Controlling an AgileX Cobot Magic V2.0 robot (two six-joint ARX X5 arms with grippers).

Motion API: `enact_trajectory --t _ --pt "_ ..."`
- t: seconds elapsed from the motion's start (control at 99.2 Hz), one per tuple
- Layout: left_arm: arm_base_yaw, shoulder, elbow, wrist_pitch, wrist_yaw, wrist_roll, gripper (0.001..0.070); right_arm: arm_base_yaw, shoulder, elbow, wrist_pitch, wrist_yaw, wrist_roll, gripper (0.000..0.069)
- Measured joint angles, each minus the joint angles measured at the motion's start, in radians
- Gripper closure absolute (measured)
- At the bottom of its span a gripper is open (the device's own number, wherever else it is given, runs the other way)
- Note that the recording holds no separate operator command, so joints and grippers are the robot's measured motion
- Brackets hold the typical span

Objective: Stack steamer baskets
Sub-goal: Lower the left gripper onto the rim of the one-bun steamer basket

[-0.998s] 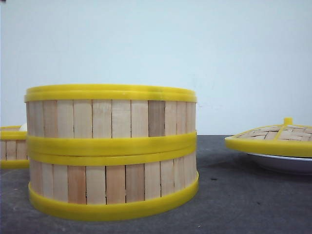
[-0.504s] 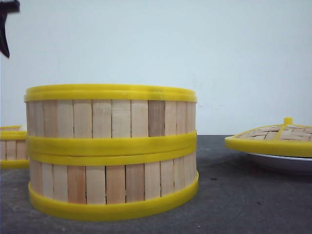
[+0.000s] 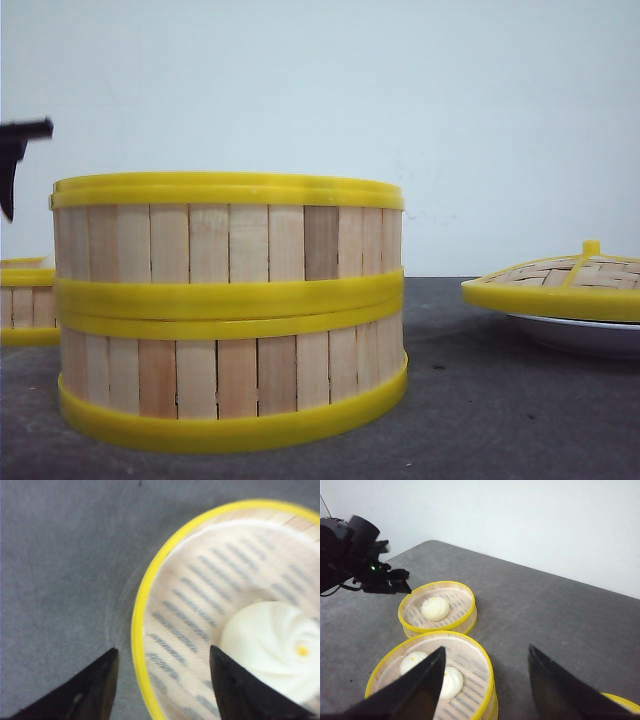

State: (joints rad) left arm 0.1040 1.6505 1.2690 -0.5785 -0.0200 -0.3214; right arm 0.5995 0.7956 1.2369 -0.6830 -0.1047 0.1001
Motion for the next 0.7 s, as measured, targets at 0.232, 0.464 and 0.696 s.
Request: enact_trajectory --t 0.232,0.464,0.696 --pt "0.012 0.071 0.000 -0.006 0.000 -0.008 0.0406 0.000 0.000 0.000 -0.017 0.001 0.000 0.0376" --pt "0.012 0.103 0.000 -0.003 -0.001 -0.009 0.0461 0.000 0.000 0.000 -0.026 0.025 0.000 0.0376" --pt "0.012 0.136 0.000 -0.001 -0.001 -0.009 0.0523 0.000 0.000 0.000 -0.026 0.053 0.000 0.0376"
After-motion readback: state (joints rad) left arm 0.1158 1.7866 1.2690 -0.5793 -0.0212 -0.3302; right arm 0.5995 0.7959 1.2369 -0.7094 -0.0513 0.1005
